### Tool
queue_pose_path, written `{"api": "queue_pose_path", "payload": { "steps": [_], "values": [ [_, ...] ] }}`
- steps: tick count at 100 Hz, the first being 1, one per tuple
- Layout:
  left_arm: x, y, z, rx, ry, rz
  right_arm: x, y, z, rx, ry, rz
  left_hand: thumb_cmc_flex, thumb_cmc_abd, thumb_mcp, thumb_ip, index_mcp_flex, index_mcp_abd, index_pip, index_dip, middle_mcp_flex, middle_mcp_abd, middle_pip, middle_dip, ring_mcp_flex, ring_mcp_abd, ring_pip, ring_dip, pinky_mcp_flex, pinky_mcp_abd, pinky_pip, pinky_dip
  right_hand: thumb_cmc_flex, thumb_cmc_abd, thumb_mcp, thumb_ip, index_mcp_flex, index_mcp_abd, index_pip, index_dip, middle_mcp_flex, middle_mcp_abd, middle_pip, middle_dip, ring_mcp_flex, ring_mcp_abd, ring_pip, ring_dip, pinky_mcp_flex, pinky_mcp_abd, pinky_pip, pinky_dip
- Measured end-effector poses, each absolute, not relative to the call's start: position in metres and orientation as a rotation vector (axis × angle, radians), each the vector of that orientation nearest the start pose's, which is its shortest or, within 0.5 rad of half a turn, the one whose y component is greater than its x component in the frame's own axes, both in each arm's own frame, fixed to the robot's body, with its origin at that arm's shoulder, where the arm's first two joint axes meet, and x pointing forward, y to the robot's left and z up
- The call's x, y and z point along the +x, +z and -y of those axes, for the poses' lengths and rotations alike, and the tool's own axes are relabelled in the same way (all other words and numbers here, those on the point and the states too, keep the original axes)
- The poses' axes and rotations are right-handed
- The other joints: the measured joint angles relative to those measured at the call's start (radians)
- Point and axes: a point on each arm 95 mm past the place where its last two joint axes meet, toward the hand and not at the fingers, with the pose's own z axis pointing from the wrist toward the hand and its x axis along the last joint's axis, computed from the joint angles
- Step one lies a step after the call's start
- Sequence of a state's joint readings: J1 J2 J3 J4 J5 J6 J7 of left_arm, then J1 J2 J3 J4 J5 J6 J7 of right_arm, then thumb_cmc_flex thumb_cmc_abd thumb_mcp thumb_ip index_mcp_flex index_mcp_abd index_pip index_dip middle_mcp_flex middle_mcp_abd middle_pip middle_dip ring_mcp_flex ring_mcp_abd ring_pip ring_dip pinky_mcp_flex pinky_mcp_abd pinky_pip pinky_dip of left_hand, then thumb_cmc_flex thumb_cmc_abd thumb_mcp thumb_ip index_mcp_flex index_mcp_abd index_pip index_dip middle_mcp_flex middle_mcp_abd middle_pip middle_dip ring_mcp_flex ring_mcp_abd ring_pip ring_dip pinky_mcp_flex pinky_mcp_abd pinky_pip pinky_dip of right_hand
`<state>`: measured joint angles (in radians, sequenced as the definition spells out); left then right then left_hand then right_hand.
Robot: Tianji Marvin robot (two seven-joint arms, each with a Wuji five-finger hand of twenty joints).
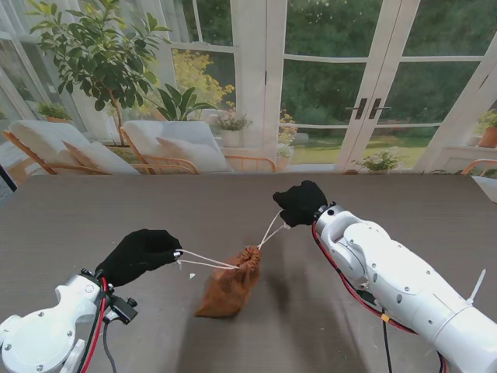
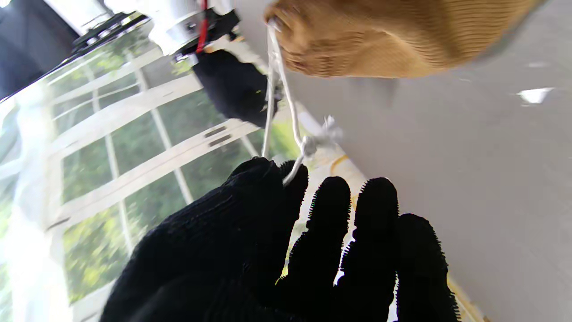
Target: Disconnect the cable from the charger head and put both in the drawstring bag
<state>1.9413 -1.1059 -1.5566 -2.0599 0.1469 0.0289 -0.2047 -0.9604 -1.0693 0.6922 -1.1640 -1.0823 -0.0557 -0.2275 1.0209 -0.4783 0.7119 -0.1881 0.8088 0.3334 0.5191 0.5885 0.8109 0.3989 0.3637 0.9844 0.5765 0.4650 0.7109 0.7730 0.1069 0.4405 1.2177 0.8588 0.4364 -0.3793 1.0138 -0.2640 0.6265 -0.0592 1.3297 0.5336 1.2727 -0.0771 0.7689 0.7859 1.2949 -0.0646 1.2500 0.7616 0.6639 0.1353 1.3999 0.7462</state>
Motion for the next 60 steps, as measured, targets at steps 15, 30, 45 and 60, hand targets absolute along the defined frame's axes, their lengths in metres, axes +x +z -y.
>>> {"api": "queue_pose_path", "payload": {
  "steps": [15,30,45,60],
  "values": [
    [0.320,-0.257,-0.035,-2.018,-1.994,-1.048,0.510,-0.299,-0.051,0.637,1.407,-1.712,-0.132,0.012,0.113,0.063,-0.026,0.039,-0.281,-0.151,-0.064,0.007,-0.128,-0.330,-0.064,0.000,-0.188,-0.103,-0.042,-0.020,-0.139,-0.091,-0.160,0.042,-0.007,0.112,-0.080,0.009,-0.206,-0.005,-0.137,0.051,-0.116,-0.070,-0.002,0.037,-0.345,-0.120,0.000,0.034,-0.118,-0.026],
    [0.322,-0.264,-0.039,-2.024,-1.944,-1.077,0.507,-0.303,-0.050,0.712,1.377,-1.752,-0.182,0.014,0.126,0.063,-0.094,0.055,-0.351,-0.237,-0.118,0.010,-0.229,-0.482,-0.128,0.000,-0.373,-0.221,-0.076,-0.033,-0.337,-0.171,-0.231,0.015,-0.048,0.171,-0.233,0.072,-0.436,0.022,-0.358,0.117,-0.275,-0.205,-0.158,0.131,-0.718,-0.212,0.000,0.094,-0.285,-0.076],
    [0.327,-0.271,-0.041,-2.049,-1.927,-1.081,0.503,-0.302,-0.051,0.783,1.364,-1.798,-0.205,0.014,0.124,0.063,-0.125,0.055,-0.359,-0.260,-0.182,0.006,-0.268,-0.584,-0.191,-0.006,-0.496,-0.314,-0.089,-0.046,-0.549,-0.245,-0.241,-0.118,-0.074,0.171,-0.306,0.092,-0.565,-0.063,-0.539,0.164,-0.372,-0.322,-0.379,0.210,-0.954,-0.344,-0.001,0.141,-0.456,-0.168],
    [0.331,-0.276,-0.042,-2.050,-1.932,-1.084,0.503,-0.293,-0.051,0.760,1.340,-1.860,-0.234,0.014,0.114,0.063,-0.139,0.009,-0.372,-0.280,-0.232,-0.026,-0.286,-0.637,-0.249,-0.030,-0.574,-0.376,-0.089,-0.071,-0.777,-0.275,-0.212,-0.256,-0.087,0.171,-0.379,0.143,-0.640,-0.134,-0.715,0.205,-0.429,-0.390,-0.598,0.268,-1.075,-0.456,-0.018,0.156,-0.587,-0.246]
  ]
}}
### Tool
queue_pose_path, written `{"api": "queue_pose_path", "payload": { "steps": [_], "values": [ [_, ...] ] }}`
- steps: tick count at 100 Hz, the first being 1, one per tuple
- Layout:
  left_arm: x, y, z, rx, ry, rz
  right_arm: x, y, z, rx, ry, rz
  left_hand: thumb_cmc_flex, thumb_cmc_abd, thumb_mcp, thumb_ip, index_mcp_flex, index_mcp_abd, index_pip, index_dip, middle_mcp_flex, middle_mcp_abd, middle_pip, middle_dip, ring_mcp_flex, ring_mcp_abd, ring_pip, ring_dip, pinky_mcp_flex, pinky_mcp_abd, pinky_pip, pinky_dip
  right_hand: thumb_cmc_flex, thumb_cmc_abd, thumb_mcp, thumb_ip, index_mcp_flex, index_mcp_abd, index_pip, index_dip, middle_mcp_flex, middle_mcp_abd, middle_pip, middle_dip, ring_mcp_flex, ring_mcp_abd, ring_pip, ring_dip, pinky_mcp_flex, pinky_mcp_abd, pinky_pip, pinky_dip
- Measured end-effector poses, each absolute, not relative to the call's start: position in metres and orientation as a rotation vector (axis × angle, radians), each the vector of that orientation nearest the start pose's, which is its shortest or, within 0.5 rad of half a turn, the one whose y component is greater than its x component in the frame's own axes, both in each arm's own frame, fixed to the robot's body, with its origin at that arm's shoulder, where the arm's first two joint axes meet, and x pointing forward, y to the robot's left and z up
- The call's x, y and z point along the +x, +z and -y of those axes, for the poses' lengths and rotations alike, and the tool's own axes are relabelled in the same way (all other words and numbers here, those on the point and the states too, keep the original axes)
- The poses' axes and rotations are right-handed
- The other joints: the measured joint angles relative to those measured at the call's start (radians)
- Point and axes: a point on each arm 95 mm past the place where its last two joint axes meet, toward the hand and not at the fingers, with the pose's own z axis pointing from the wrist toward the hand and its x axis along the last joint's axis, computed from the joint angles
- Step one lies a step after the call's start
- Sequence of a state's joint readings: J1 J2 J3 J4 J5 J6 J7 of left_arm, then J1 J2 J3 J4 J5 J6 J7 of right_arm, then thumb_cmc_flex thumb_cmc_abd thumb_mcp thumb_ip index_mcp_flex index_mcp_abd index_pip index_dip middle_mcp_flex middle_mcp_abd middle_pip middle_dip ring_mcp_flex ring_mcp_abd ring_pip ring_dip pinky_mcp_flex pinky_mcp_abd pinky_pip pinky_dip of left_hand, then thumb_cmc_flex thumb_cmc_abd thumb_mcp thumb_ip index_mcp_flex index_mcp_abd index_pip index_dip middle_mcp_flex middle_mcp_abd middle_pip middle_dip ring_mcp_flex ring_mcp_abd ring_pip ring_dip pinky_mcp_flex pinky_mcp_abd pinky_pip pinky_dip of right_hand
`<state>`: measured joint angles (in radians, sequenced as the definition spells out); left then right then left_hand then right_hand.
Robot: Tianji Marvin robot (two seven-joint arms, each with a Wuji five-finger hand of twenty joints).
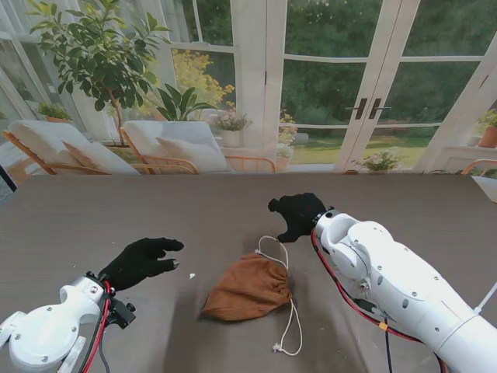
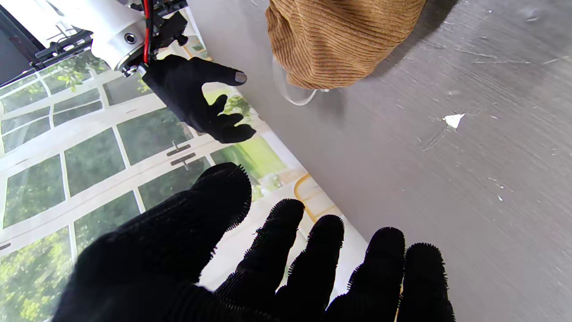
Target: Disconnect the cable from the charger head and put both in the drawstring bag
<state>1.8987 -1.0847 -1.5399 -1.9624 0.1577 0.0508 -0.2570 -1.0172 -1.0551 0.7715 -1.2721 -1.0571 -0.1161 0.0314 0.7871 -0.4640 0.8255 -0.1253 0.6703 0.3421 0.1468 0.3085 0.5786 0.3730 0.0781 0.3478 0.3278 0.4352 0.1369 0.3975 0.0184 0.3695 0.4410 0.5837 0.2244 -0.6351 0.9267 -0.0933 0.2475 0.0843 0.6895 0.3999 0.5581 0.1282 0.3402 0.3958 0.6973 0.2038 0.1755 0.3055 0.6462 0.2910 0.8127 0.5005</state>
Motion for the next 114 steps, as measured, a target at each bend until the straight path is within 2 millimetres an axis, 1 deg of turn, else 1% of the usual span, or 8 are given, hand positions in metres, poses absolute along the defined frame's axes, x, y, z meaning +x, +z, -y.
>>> {"api": "queue_pose_path", "payload": {
  "steps": [9,18,24,36,44,54,74,114],
  "values": [
    [0.332,-0.278,-0.042,-2.028,-1.952,-1.082,0.502,-0.282,-0.048,0.753,1.268,-1.902,-0.018,0.000,-0.029,0.000,-0.008,-0.049,-0.003,-0.003,-0.017,-0.022,0.007,-0.022,-0.006,-0.012,-0.019,-0.013,0.016,-0.002,-0.123,-0.002,0.001,-0.087,0.030,-0.021,-0.047,0.023,-0.023,-0.034,-0.065,0.023,0.004,-0.023,-0.076,0.027,-0.034,-0.050,-0.003,0.009,-0.056,-0.029],
    [0.334,-0.279,-0.042,-1.988,-1.985,-1.057,0.502,-0.270,-0.044,0.736,1.237,-1.898,-0.019,-0.003,-0.034,0.000,-0.021,-0.078,-0.007,-0.009,-0.029,-0.042,-0.004,-0.026,-0.029,-0.024,-0.033,-0.017,0.015,-0.014,-0.160,0.004,0.000,-0.096,0.045,-0.026,-0.048,0.014,-0.037,-0.044,-0.085,0.026,0.007,-0.027,-0.100,0.029,-0.035,-0.068,-0.003,0.009,-0.078,-0.051],
    [0.334,-0.280,-0.041,-1.952,-2.005,-1.031,0.503,-0.261,-0.039,0.761,1.294,-1.824,-0.027,-0.003,-0.043,0.000,-0.038,-0.090,-0.011,-0.012,-0.043,-0.051,-0.018,-0.035,-0.054,-0.028,-0.044,-0.026,0.011,-0.017,-0.173,0.006,0.000,-0.042,0.044,-0.026,-0.046,-0.033,-0.048,-0.045,-0.085,0.026,0.007,-0.030,-0.101,0.029,-0.033,-0.070,-0.003,0.009,-0.080,-0.051],
    [0.335,-0.281,-0.037,-1.850,-2.064,-0.997,0.496,-0.252,-0.025,0.916,1.425,-1.602,-0.030,-0.004,-0.049,0.000,-0.060,-0.108,-0.021,-0.019,-0.082,-0.074,-0.017,-0.047,-0.055,-0.053,-0.056,-0.035,-0.003,-0.040,-0.198,0.014,-0.006,0.079,-0.052,-0.009,0.020,-0.077,-0.063,-0.045,-0.049,0.026,0.004,-0.038,-0.080,0.029,-0.004,-0.067,-0.003,0.009,-0.080,-0.051],
    [0.336,-0.283,-0.033,-1.822,-2.105,-0.972,0.483,-0.251,-0.020,0.919,1.439,-1.537,-0.043,-0.007,-0.056,0.000,-0.084,-0.117,-0.029,-0.025,-0.095,-0.084,-0.027,-0.050,-0.078,-0.065,-0.063,-0.039,-0.015,-0.051,-0.211,0.014,-0.017,0.105,-0.049,0.000,0.077,-0.124,-0.073,-0.047,-0.001,0.005,0.006,-0.038,-0.035,0.020,0.010,-0.056,-0.002,0.010,-0.080,-0.051],
    [0.335,-0.285,-0.026,-1.764,-2.148,-0.949,0.467,-0.254,-0.014,0.926,1.492,-1.457,-0.041,-0.014,-0.056,0.000,-0.096,-0.117,-0.029,-0.026,-0.095,-0.090,-0.017,-0.053,-0.079,-0.066,-0.063,-0.040,-0.025,-0.056,-0.223,0.014,-0.017,0.105,-0.049,0.000,0.145,-0.158,-0.070,-0.043,0.072,-0.023,0.002,-0.038,-0.007,0.002,0.016,-0.046,0.009,0.010,-0.080,-0.051],
    [0.330,-0.288,-0.012,-1.628,-2.258,-0.911,0.443,-0.269,0.008,1.155,1.691,-1.280,-0.041,-0.036,-0.056,0.000,-0.110,-0.117,-0.033,-0.037,-0.107,-0.102,-0.016,-0.062,-0.080,-0.079,-0.063,-0.040,-0.026,-0.066,-0.234,0.014,-0.007,0.102,-0.039,0.000,0.231,-0.179,-0.074,-0.013,0.171,-0.046,-0.008,-0.037,0.043,0.001,0.029,-0.030,0.012,0.010,-0.066,-0.051],
    [0.323,-0.292,0.004,-1.575,-2.325,-0.849,0.413,-0.297,0.040,1.332,1.872,-1.172,-0.052,-0.045,-0.060,0.000,-0.122,-0.116,-0.040,-0.041,-0.107,-0.102,-0.016,-0.062,-0.095,-0.088,-0.065,-0.051,-0.026,-0.067,-0.247,0.014,0.002,0.085,-0.019,0.000,0.231,-0.189,-0.086,-0.007,0.182,-0.054,-0.032,-0.023,0.043,0.000,0.029,-0.018,0.012,0.010,-0.066,-0.051]
  ]
}}
